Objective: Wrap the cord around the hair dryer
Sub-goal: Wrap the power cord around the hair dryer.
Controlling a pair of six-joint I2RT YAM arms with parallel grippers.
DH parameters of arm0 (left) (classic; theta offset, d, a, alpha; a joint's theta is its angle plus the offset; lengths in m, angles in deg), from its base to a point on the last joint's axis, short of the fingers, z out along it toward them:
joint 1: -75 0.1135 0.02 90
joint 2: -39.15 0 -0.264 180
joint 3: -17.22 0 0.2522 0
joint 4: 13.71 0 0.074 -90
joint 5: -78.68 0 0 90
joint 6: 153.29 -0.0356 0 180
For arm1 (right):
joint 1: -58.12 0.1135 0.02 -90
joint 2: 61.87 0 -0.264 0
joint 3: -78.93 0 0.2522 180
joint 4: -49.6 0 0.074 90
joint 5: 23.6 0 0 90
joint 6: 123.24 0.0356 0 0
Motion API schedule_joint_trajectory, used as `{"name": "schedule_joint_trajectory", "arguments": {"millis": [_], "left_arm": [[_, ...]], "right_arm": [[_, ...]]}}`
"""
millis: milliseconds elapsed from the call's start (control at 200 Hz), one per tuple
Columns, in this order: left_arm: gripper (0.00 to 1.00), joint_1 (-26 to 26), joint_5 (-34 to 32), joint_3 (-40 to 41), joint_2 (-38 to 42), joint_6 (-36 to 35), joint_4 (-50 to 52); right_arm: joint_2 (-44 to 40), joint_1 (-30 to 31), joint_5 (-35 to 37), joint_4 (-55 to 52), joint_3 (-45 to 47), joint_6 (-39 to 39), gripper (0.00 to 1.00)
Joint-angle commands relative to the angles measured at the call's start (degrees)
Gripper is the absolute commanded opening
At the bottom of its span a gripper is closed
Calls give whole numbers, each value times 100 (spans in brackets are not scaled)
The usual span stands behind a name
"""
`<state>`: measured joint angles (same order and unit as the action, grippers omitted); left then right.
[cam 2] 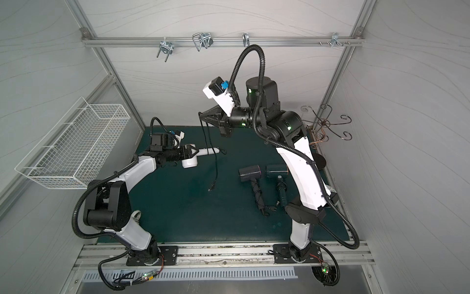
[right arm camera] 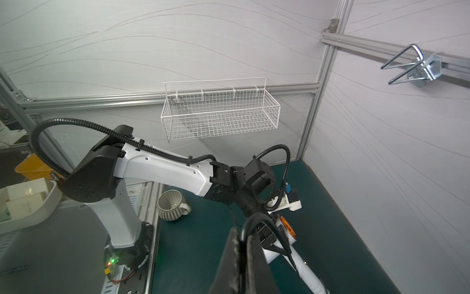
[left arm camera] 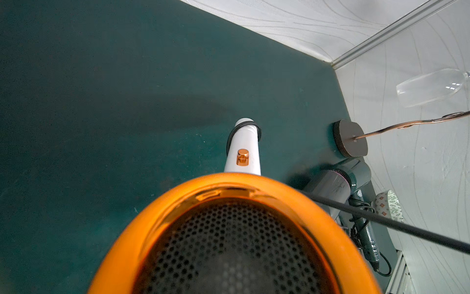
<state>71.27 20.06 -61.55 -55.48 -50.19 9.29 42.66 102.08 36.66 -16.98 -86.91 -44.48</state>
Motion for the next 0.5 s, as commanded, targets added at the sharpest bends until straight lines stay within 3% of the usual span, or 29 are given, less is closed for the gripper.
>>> {"name": "schedule_joint_trajectory", "arguments": {"millis": [0, 190, 495], "left_arm": [[0, -98, -632, 10, -181, -298, 165], [0, -323, -503, 81, 60, -429, 354], [0, -875, 632, 514, 1063, -840, 966]], "right_arm": [[-63, -127, -113, 1096, -436, -340, 0], [206, -236, 72, 1491, -447, -725, 0], [781, -812, 374, 1564, -436, -1184, 0]]}}
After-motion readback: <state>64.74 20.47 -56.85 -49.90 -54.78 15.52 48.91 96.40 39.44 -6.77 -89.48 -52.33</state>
